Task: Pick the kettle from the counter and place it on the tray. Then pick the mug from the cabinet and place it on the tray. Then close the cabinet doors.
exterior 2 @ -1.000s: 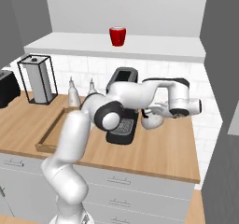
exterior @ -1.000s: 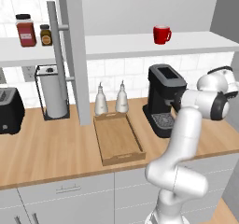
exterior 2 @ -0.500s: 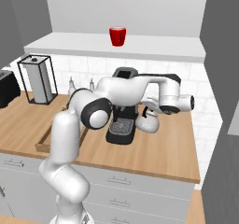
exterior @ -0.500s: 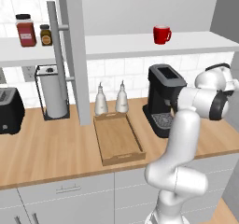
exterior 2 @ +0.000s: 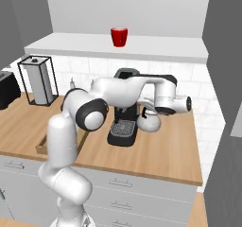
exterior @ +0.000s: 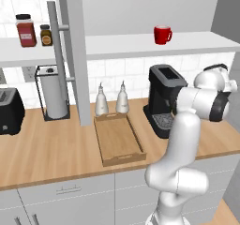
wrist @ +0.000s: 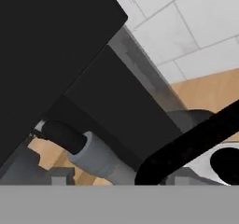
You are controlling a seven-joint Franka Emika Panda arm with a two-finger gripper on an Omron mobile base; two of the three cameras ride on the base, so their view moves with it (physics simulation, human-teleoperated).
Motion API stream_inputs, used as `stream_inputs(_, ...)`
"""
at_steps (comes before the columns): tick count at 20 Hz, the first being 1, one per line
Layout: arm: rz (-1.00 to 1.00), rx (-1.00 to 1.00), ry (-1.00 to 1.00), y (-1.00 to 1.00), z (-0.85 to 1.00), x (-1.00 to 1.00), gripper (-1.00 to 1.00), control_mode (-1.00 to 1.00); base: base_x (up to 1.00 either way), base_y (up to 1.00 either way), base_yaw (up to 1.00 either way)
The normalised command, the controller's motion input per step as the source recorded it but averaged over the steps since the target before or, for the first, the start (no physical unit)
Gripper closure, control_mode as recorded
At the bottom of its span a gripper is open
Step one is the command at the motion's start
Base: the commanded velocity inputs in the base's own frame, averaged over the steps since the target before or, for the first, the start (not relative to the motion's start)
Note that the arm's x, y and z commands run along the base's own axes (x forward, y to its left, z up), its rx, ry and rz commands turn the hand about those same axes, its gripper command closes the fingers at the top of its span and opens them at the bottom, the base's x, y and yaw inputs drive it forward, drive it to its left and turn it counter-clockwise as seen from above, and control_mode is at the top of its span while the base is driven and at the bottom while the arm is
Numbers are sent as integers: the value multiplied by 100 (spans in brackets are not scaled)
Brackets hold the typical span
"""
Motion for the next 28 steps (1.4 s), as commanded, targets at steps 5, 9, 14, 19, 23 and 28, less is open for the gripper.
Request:
stream_inputs(5,0,0,-16,-18,15,-60,100,-100,0,0,0)
stream_inputs(9,0,2,-38,-10,42,-89,100,-100,0,0,0)
stream_inputs(14,0,1,-39,4,53,-100,100,-100,0,0,0)
stream_inputs(19,0,0,-25,31,52,-100,100,-100,0,0,0)
stream_inputs(23,0,-3,-9,90,22,-100,100,-100,0,0,0)
stream_inputs(28,0,-8,0,100,5,-94,100,-100,0,0,0)
